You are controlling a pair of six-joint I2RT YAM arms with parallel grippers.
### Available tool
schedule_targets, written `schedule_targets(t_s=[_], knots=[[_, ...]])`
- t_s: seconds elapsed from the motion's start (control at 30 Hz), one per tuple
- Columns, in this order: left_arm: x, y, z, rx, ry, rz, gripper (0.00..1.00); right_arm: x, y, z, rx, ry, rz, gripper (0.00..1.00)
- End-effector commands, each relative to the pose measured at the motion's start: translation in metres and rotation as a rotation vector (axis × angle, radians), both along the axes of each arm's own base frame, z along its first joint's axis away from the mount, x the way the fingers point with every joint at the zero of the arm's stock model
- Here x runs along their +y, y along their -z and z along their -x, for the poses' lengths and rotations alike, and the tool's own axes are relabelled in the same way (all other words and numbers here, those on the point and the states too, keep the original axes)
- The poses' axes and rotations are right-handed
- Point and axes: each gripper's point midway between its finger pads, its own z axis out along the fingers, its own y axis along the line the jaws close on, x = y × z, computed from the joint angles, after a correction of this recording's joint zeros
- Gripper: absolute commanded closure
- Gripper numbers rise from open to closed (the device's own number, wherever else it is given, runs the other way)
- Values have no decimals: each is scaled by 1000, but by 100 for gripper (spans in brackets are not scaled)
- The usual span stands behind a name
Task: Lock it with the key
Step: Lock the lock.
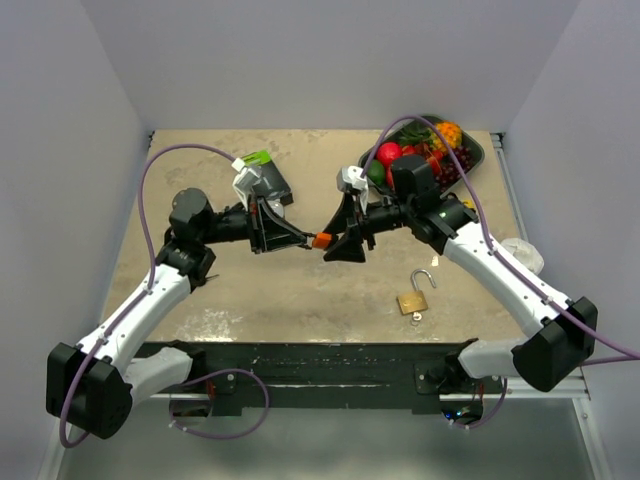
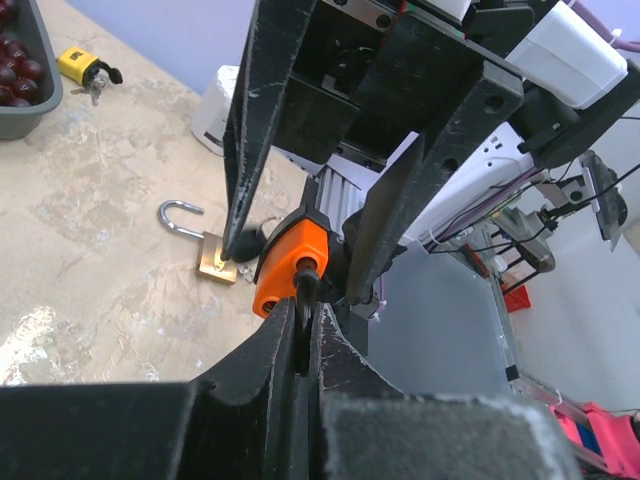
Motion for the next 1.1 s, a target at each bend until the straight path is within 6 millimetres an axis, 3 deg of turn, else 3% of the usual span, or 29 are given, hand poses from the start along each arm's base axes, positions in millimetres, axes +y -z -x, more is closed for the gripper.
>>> schedule_targets(t_s=[0.0, 0.2, 0.33, 0.37, 0.6, 0.7, 1.07], knots=[[1, -24, 6, -75, -3, 55, 100, 3, -13, 6, -41, -26, -36, 37], [1, -24, 3, -70, -15, 58, 100, 5, -6, 9, -61, -31, -7, 52], [1, -22, 1, -76, -31, 51, 100, 6, -9, 10, -67, -32, -10, 78], [2, -23, 1, -85, -35, 49, 100, 6, -9, 10, -65, -33, -11, 100], [2, -9, 2, -329, -43, -53, 100, 12, -19, 26, 82, -96, -58, 100], [-2, -12, 5, -419, -44, -69, 100, 15, -24, 27, 123, -107, -82, 100], [-18, -4, 23, -326, 20, -36, 100, 23, -45, 24, 73, -96, -153, 100]])
